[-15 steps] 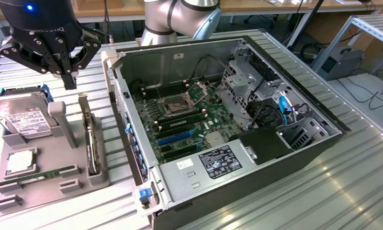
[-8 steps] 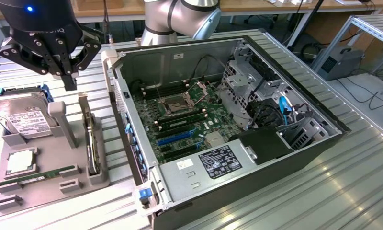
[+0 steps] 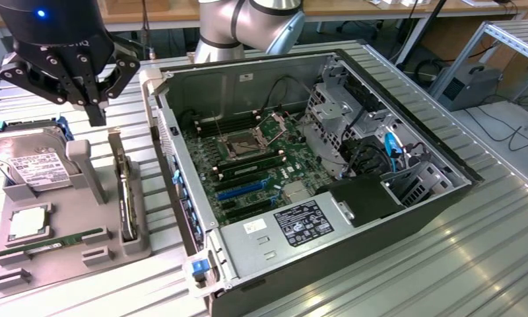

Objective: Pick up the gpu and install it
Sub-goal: 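Reach for the gpu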

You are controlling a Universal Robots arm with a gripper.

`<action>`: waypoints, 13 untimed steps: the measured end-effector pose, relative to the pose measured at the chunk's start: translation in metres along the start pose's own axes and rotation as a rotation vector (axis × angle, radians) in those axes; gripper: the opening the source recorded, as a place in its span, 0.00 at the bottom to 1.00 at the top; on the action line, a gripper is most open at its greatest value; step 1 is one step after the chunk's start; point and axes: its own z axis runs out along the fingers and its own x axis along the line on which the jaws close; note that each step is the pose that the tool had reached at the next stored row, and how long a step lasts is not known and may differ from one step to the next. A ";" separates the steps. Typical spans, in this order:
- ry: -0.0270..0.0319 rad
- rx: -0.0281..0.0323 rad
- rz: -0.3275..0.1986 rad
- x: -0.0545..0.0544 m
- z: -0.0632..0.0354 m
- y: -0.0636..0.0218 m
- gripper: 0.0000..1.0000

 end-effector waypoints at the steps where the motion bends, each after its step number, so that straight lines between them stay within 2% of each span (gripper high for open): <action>1: 0.0000 -0.0001 0.000 0.000 0.0000 -0.0003 0.11; 13: -0.0001 0.0000 0.000 0.000 -0.0001 -0.0037 0.11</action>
